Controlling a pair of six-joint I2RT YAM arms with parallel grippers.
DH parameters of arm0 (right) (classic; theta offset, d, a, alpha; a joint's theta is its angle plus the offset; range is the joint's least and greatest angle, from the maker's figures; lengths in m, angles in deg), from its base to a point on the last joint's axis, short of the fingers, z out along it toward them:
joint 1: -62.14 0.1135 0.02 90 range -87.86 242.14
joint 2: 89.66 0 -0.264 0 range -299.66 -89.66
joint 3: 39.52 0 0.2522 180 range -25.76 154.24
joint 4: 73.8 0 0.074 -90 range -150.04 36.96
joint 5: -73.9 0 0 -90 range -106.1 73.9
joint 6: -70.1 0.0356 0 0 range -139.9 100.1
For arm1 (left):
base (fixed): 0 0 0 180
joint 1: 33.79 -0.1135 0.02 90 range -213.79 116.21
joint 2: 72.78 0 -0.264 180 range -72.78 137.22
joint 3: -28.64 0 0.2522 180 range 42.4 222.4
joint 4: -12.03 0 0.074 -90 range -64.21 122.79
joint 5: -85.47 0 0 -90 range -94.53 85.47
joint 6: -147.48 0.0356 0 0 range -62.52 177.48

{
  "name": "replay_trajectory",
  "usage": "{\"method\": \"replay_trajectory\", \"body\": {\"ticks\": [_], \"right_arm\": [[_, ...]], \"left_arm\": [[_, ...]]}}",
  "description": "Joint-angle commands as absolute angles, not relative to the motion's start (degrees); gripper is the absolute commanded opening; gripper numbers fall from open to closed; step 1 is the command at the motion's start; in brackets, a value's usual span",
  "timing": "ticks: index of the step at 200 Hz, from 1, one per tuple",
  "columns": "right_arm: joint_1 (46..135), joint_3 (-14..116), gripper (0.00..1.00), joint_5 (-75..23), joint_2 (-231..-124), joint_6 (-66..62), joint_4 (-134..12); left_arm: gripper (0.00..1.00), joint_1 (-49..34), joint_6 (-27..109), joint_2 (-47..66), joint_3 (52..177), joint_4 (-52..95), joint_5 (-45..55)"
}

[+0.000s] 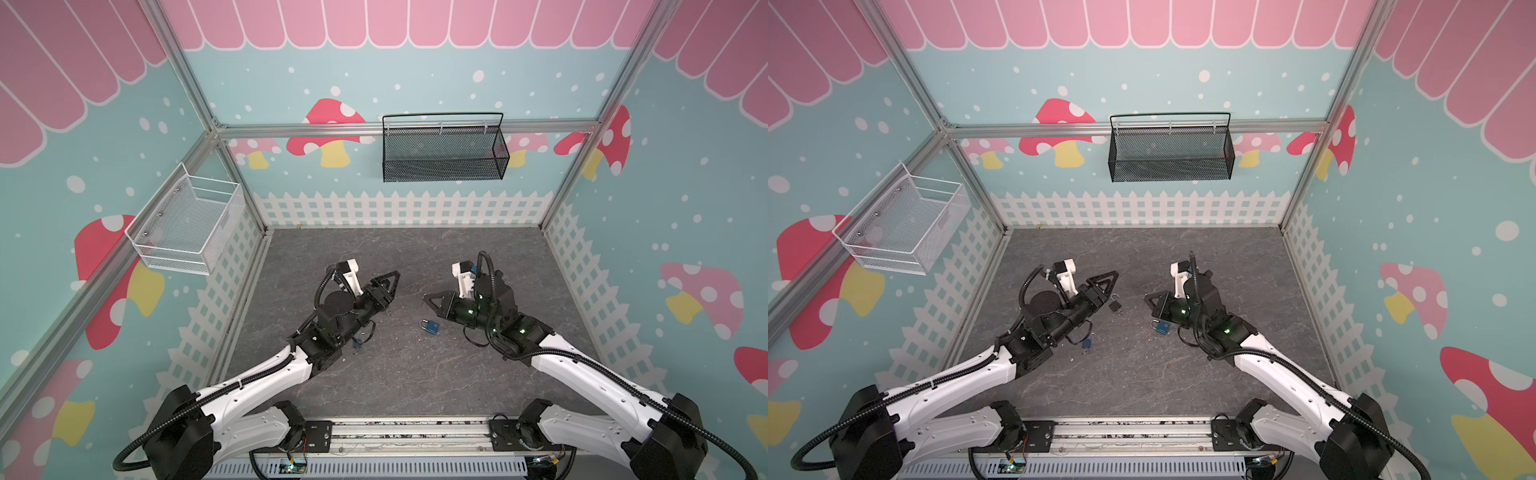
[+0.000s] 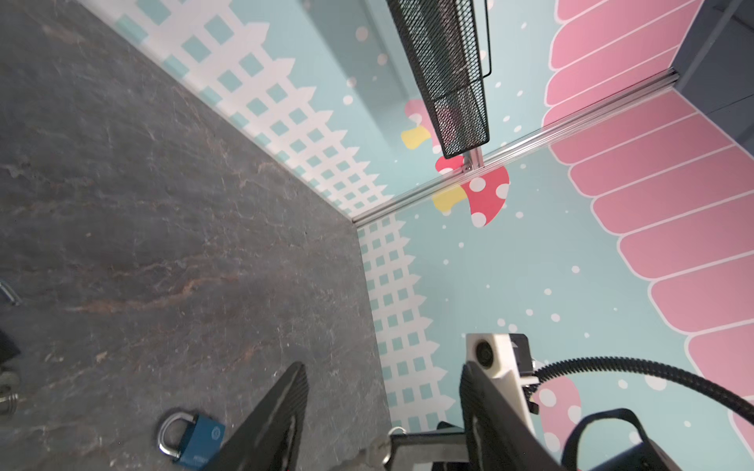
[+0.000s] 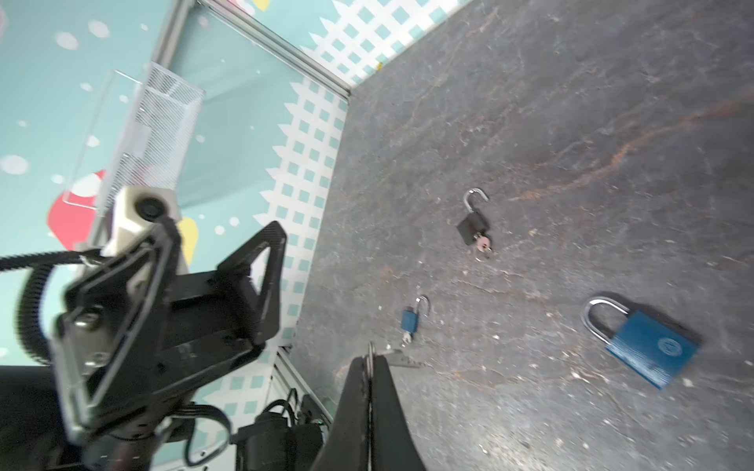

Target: Unlock with the key

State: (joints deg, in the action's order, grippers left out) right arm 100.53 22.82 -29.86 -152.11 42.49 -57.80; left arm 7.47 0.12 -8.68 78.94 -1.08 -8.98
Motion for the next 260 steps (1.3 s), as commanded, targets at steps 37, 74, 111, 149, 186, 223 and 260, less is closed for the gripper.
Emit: {"method": "replay_trajectory", "body": {"ticks": [37,74,111,149,186,223,260], "right_arm": [[100.0,38.0,0.00,-29.0,-153.5,41.4,-45.7],[100.0,42.2,0.00,-33.7,-155.2,39.8,-41.9],[100.0,42.2,0.00,-33.7,-155.1,40.0,-40.2],[100.0,42.3,0.00,-33.0,-155.3,40.1,-40.8],[100.1,42.2,0.00,-32.2,-155.2,40.1,-41.4],[100.0,42.2,0.00,-32.3,-155.2,40.0,-41.9],[99.8,42.1,0.00,-32.4,-155.0,40.1,-42.5]], "left_arm": [[0.57,5.1,37.7,-4.9,75.6,-20.5,10.2],[0.54,6.2,49.6,-0.4,76.7,-25.3,14.1],[0.47,9.1,55.3,3.2,78.8,-29.8,11.9],[0.31,9.9,54.1,6.2,80.7,-33.5,15.2],[0.19,9.9,52.8,7.6,79.8,-35.5,15.0],[0.18,9.9,52.9,8.4,80.5,-33.8,15.2],[0.22,9.9,52.1,10.0,80.1,-35.4,14.6]]}}
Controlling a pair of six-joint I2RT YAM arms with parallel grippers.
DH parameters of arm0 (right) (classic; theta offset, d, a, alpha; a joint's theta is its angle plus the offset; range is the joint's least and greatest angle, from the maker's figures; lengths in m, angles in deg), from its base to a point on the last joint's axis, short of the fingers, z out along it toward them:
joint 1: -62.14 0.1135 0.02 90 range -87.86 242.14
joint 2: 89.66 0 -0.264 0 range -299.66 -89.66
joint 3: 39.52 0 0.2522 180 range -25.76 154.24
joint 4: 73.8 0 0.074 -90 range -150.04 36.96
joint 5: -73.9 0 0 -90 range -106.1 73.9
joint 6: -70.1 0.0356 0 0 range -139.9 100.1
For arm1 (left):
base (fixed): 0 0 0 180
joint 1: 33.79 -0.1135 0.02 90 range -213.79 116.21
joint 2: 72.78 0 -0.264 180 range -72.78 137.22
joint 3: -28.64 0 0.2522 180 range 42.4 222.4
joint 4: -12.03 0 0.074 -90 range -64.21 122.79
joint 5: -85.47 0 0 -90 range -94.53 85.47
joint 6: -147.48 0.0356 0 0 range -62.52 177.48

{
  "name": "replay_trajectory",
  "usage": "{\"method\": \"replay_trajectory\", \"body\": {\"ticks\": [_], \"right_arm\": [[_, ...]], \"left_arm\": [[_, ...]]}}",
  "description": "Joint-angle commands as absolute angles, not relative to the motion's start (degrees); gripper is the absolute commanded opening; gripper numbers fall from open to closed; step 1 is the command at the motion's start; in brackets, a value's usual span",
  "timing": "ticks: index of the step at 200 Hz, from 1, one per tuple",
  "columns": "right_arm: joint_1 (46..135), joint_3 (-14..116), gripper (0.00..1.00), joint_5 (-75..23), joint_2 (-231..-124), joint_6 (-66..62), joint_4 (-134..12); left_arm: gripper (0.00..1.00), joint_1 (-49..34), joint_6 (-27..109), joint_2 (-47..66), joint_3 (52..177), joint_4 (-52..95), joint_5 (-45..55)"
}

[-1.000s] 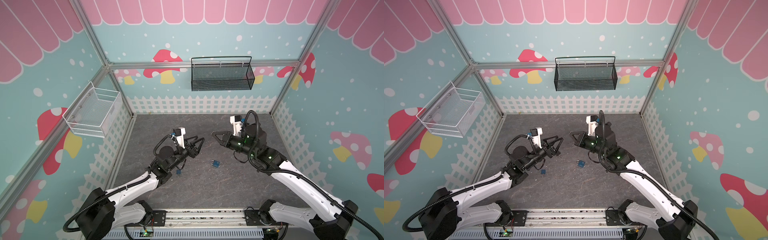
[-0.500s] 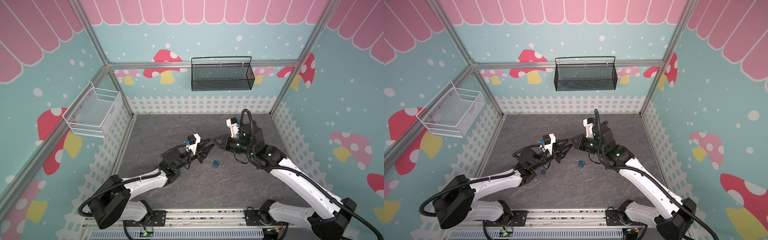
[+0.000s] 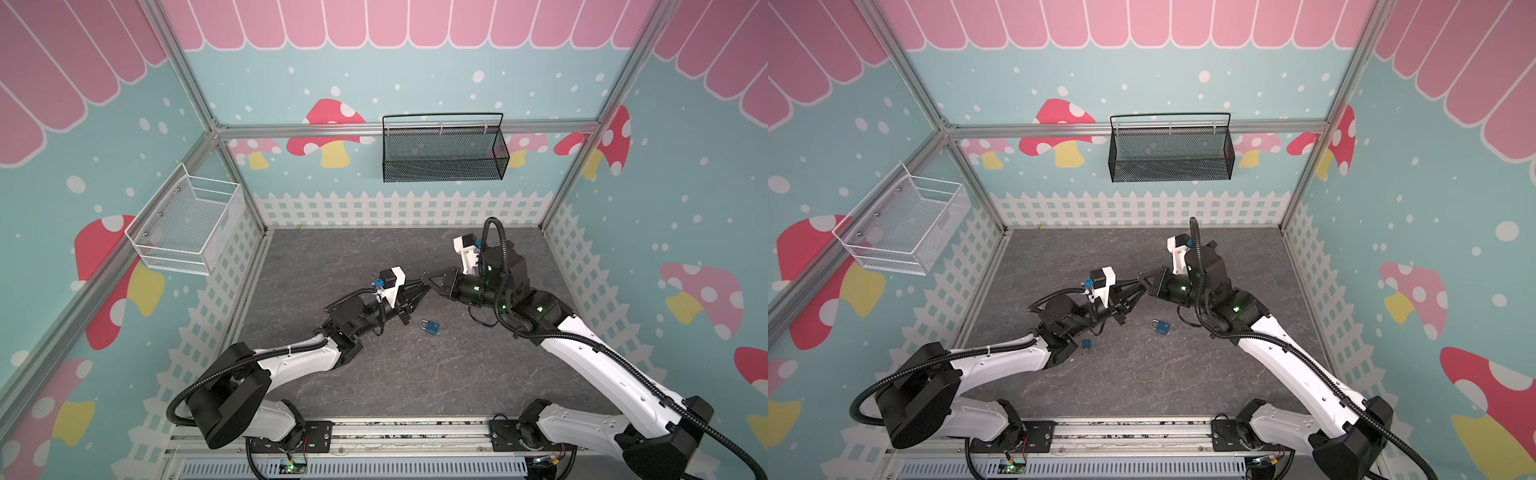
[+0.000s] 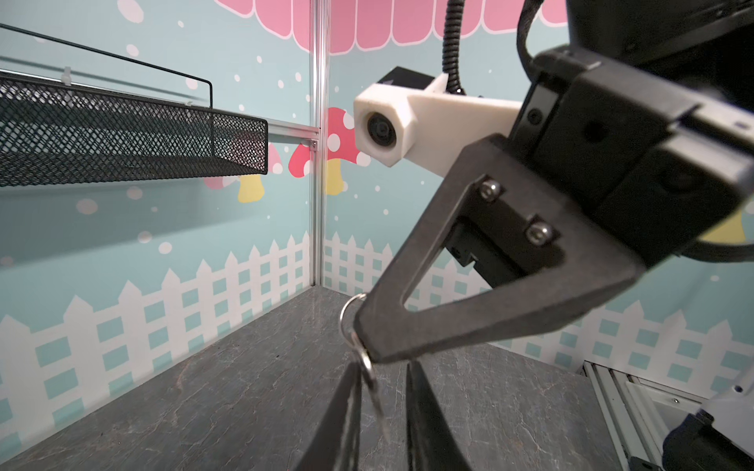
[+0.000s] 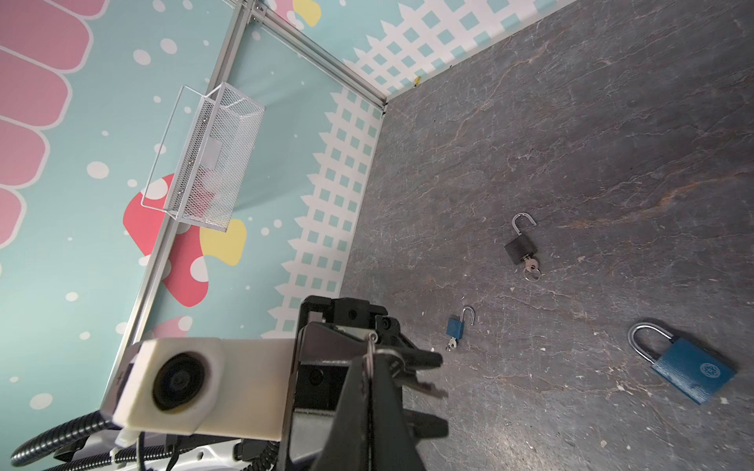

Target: Unlock with the key

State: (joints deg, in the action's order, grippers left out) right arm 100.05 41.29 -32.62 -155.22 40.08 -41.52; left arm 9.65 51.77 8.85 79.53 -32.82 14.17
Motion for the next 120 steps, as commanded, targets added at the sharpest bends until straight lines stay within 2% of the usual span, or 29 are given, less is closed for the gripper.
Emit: {"method": "replay_trajectory", "body": {"ticks": [1,39,76,85,120], "right_arm": [[99.8,42.1,0.00,-32.4,-155.0,40.1,-42.5],[99.7,41.3,0.00,-31.8,-154.9,40.3,-42.6],[99.4,41.1,0.00,-31.0,-154.1,40.1,-43.1],[99.4,40.9,0.00,-31.2,-154.1,40.1,-43.1],[98.7,40.6,0.00,-32.0,-153.4,36.4,-43.2]], "left_arm": [[0.22,9.9,52.1,10.0,80.2,-35.4,14.6],[0.19,9.9,51.2,10.0,80.2,-37.2,13.8],[0.06,8.9,50.0,10.0,79.2,-37.3,13.5],[0.00,8.3,49.2,10.0,79.0,-37.1,14.4],[0.00,4.7,44.5,7.6,78.2,-33.5,20.2]]}}
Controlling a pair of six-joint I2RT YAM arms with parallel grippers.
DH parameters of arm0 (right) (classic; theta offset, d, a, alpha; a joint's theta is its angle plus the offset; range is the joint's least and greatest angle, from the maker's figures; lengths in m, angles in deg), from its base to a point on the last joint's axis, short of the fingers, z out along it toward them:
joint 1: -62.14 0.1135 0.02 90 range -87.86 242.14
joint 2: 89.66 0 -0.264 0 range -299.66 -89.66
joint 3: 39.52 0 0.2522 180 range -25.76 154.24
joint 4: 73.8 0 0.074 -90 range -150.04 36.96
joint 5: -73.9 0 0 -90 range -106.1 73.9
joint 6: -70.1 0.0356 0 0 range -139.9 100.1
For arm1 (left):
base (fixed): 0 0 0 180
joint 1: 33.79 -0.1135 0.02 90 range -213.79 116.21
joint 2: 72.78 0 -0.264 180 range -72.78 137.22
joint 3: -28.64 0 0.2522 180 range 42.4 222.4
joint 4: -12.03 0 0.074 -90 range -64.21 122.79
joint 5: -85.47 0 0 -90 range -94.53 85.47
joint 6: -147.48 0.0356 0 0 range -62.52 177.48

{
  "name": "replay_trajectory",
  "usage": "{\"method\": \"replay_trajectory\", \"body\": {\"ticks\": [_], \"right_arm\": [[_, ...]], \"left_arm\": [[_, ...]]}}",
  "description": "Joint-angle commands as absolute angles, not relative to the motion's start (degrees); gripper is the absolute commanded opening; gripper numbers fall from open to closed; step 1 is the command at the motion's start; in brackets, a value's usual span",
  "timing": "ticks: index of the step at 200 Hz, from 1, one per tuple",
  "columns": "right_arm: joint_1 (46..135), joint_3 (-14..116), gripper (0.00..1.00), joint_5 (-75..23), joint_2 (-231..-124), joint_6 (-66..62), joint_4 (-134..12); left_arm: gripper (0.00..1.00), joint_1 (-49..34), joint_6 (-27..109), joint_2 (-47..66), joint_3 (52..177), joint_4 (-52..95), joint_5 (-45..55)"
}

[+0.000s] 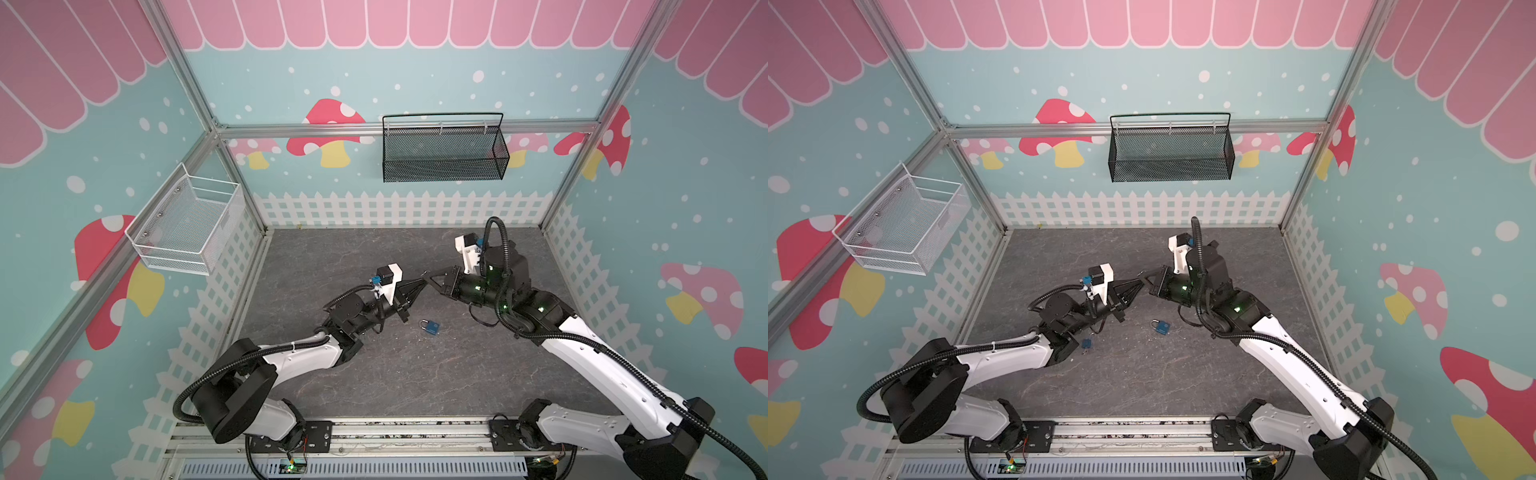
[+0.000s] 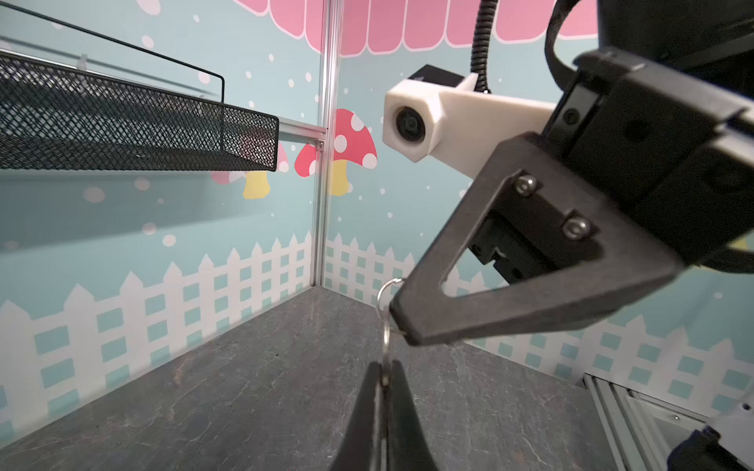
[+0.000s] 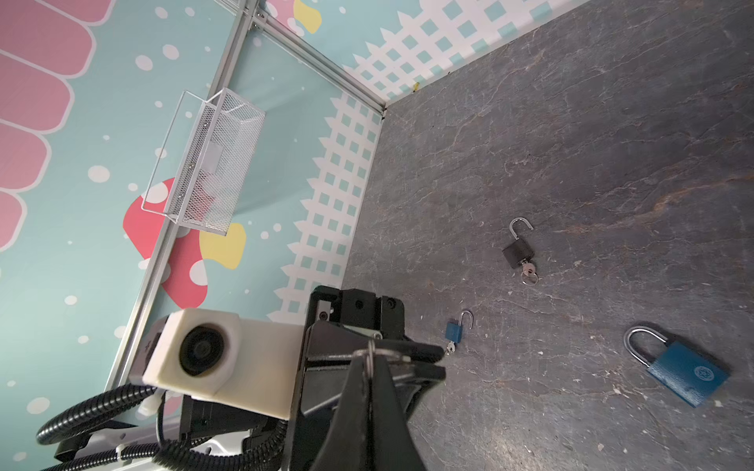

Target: Unlock with the key

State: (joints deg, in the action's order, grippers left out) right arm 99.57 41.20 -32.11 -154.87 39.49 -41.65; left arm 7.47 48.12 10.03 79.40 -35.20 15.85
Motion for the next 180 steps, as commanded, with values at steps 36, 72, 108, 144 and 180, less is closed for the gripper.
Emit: {"method": "replay_trajectory", "body": {"ticks": [36,72,108,144,180], "right_arm": [[96.2,38.2,0.35,-32.9,-151.0,24.2,-43.3],[95.0,34.7,0.43,-47.9,-150.3,9.6,-50.6],[94.1,32.2,0.53,-54.3,-150.7,5.1,-53.1],[93.3,31.4,0.58,-61.8,-151.8,5.9,-60.4],[92.8,31.3,0.54,-63.3,-154.1,6.4,-61.6]], "left_arm": [[0.00,2.5,47.5,-0.6,83.5,-6.9,28.3],[0.00,0.9,51.9,-6.0,89.4,16.3,33.0],[0.00,0.0,53.9,-7.1,96.0,30.7,37.8],[0.00,0.0,55.0,-7.1,98.4,35.6,40.9],[0.00,0.1,55.1,-7.7,99.3,36.6,42.6]]}}
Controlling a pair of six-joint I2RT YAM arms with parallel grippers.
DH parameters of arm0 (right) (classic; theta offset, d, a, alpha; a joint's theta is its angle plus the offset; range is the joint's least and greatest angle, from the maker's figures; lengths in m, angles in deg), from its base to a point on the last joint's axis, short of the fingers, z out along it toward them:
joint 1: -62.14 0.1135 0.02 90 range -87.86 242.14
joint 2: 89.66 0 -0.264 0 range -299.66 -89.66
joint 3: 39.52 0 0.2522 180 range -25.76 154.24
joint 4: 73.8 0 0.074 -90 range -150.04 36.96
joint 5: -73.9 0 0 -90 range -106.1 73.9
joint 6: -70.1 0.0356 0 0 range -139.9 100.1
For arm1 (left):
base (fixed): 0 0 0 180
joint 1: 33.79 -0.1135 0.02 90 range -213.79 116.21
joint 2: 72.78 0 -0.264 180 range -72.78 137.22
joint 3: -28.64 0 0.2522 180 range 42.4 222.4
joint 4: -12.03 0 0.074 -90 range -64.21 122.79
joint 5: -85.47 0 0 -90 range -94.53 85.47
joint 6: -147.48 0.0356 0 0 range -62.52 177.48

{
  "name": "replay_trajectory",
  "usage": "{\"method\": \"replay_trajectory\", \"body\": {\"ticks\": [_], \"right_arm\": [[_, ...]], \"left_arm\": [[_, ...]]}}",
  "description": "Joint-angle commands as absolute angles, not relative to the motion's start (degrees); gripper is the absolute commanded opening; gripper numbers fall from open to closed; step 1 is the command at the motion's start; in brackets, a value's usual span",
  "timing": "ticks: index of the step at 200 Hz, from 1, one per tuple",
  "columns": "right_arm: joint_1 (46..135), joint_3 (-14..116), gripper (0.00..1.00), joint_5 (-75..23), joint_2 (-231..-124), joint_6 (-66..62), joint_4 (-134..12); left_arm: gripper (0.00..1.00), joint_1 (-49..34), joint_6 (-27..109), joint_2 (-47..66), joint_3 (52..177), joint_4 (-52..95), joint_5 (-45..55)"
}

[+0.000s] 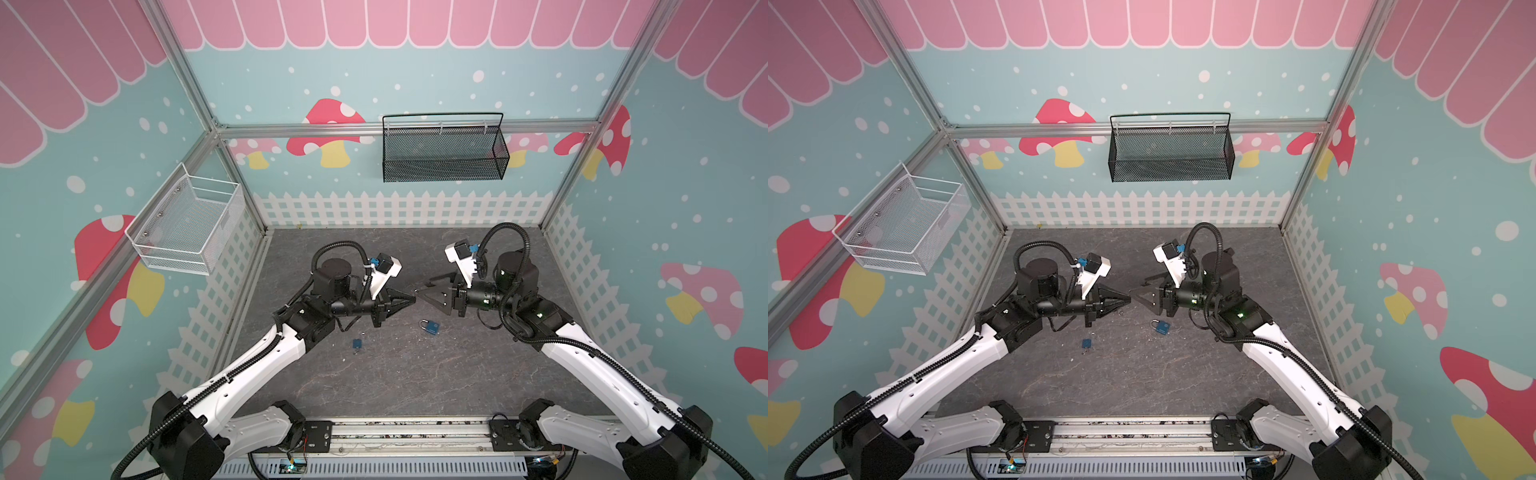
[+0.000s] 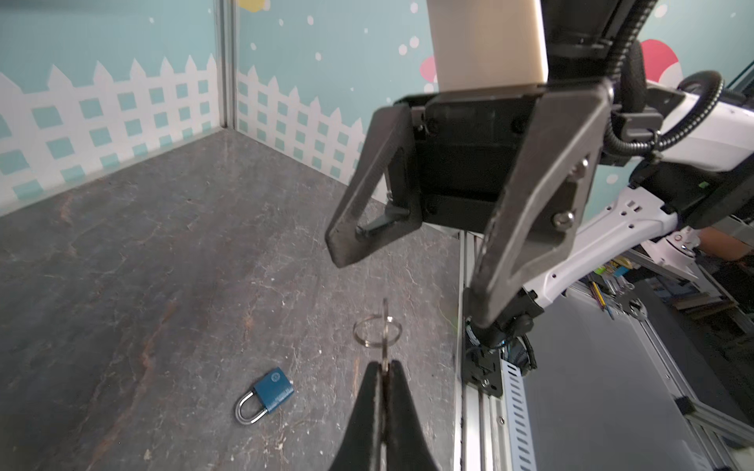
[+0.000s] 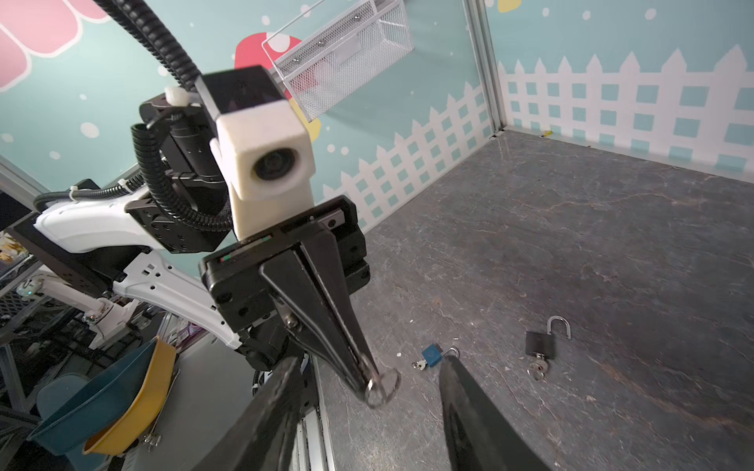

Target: Unlock with the key

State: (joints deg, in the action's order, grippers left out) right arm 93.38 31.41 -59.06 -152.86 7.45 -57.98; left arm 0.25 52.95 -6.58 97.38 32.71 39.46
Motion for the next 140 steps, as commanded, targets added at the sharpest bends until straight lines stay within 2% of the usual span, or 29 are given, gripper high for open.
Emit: {"method": "replay_trajectory", "body": {"ticks": [1,26,84,102,121,140], "right_arm": [[92.8,31.3,0.54,-63.5,-154.2,6.5,-61.7],[92.8,30.7,0.53,-66.5,-155.3,7.1,-62.6],[92.8,28.6,0.39,-68.7,-155.7,7.3,-63.8],[92.8,28.6,0.27,-69.0,-156.2,7.0,-63.8],[92.7,28.6,0.22,-69.2,-156.5,6.5,-63.9],[92.6,28.3,0.10,-68.6,-156.3,5.9,-63.7]], "left_arm": [[0.00,0.1,55.1,-7.7,99.3,36.7,42.6],[0.00,0.1,55.3,-7.1,100.2,37.5,42.1],[0.00,0.1,55.0,-5.8,101.8,36.9,42.5],[0.00,0.1,54.9,-5.0,102.5,36.9,43.0],[0.00,0.1,54.9,-4.4,102.9,37.2,43.6],[0.00,0.1,55.7,-4.2,103.5,38.4,43.6]]}}
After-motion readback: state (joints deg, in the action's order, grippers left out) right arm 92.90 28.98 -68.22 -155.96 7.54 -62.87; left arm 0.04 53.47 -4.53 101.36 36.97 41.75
